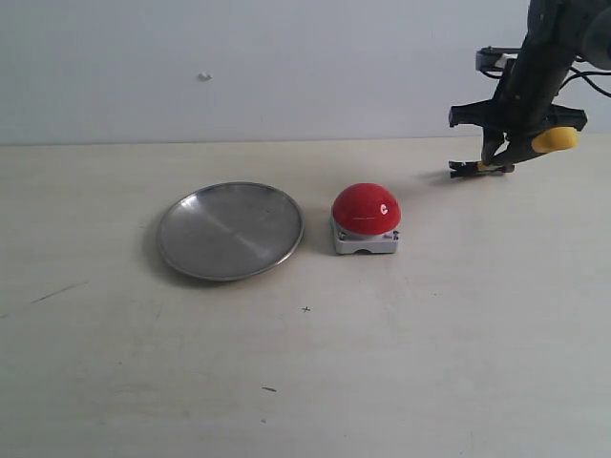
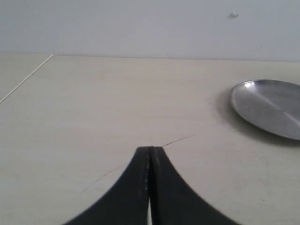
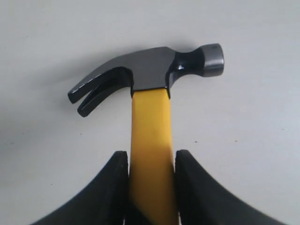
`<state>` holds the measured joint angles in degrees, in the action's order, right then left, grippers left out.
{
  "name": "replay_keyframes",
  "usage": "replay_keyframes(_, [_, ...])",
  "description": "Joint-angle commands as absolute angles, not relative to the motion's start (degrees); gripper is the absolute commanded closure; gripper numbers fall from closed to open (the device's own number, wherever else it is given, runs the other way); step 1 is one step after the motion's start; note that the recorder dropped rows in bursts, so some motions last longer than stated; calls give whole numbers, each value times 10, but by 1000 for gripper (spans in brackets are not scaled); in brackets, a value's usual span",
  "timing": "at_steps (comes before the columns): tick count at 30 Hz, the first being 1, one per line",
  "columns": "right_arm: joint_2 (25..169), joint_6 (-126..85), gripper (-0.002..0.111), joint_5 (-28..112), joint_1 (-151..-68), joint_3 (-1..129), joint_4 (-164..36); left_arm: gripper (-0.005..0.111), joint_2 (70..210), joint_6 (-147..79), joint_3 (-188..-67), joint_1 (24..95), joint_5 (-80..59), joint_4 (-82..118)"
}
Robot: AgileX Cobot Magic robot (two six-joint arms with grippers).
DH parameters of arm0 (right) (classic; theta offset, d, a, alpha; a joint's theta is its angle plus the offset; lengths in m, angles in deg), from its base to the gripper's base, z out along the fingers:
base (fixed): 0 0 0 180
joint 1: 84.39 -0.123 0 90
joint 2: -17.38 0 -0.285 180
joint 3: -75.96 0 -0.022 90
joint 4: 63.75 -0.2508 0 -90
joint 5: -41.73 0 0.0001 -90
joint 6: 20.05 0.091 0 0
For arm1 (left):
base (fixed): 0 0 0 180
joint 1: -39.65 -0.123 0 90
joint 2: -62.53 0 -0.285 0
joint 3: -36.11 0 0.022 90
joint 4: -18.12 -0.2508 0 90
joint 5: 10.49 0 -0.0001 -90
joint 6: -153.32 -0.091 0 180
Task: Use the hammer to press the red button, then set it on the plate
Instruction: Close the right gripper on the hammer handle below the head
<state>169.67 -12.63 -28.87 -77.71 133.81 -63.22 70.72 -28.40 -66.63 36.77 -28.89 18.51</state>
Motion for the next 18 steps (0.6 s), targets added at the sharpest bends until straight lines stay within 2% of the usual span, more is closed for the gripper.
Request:
replay_keyframes(1, [1684,-141,108,-282,-782,1340,-655,107,703,-299,-667,367,-287,174])
replay_keyframes(18, [1689,-147,108,-282,-797,1301,-637,107,703,-353,-667,367,-276,153])
